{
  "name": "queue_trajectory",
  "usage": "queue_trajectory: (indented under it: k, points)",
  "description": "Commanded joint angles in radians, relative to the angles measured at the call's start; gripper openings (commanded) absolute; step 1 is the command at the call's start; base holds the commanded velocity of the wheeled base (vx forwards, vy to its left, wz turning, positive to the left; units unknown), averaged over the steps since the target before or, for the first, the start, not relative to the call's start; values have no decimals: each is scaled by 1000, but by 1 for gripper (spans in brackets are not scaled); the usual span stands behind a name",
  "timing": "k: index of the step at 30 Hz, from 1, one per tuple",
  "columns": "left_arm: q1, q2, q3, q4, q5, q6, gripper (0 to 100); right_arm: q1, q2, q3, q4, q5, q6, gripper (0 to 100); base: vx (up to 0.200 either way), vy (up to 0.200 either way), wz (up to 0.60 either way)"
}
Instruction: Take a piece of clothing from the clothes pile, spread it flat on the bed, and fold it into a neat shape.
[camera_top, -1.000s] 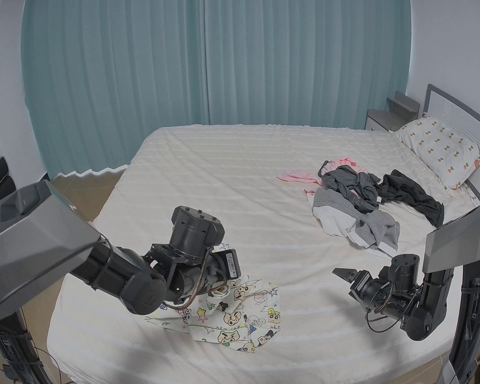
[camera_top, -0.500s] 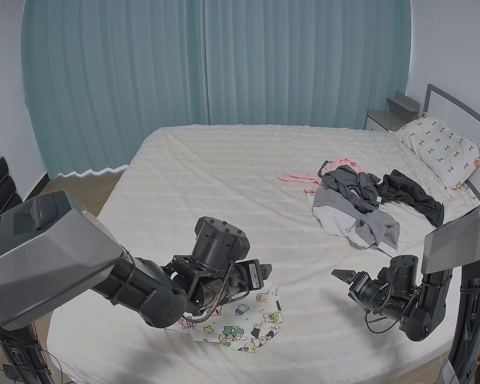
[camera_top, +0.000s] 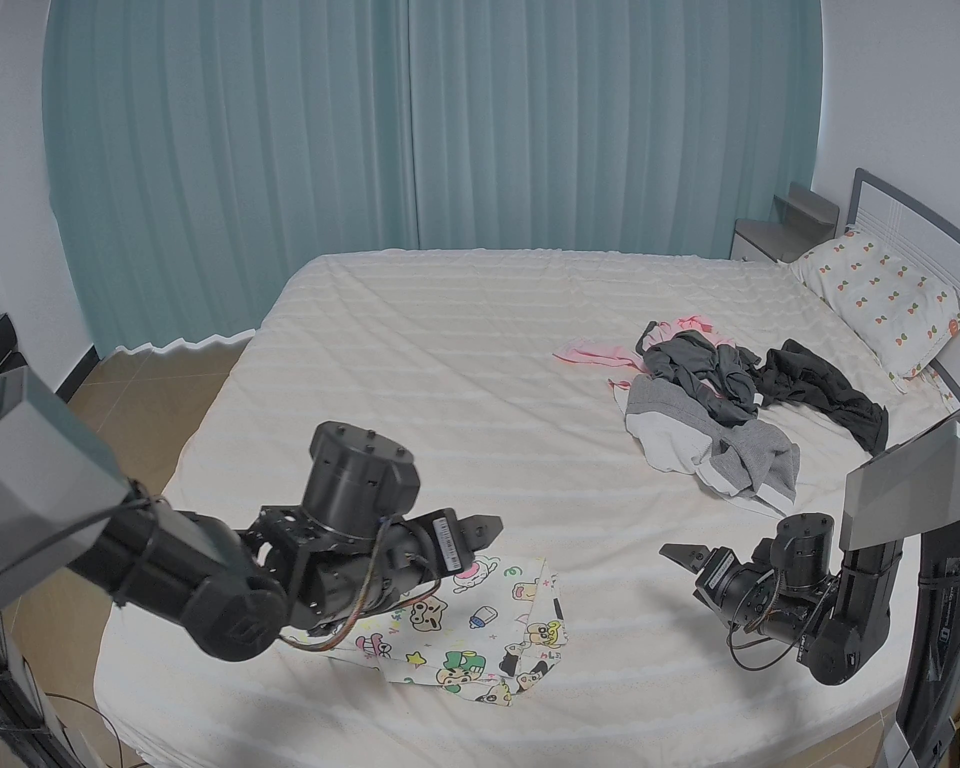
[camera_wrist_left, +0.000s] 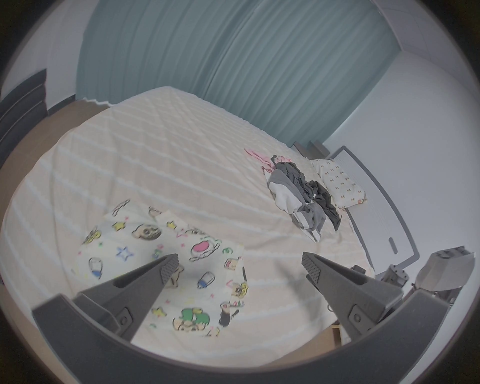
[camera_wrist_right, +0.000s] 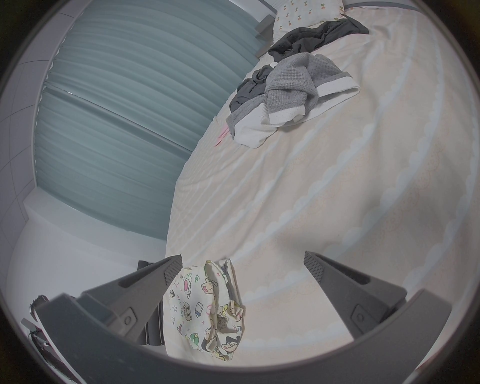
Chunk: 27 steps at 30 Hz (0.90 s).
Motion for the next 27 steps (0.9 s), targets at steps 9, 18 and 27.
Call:
queue_trajectory:
  k: [9, 18, 27]
  points:
    - [63, -172, 262, -155, -49, -205, 100, 3, 17, 4, -12, -1, 0, 100, -44, 0, 0]
    - [153, -184, 296, -201, -143, -208, 100, 20, 27, 5, -12, -1, -1, 100, 0, 0, 0]
    - [255, -180, 296, -224, -209, -206, 100, 69, 23, -7, -13, -22, -17, 100, 0, 111, 0]
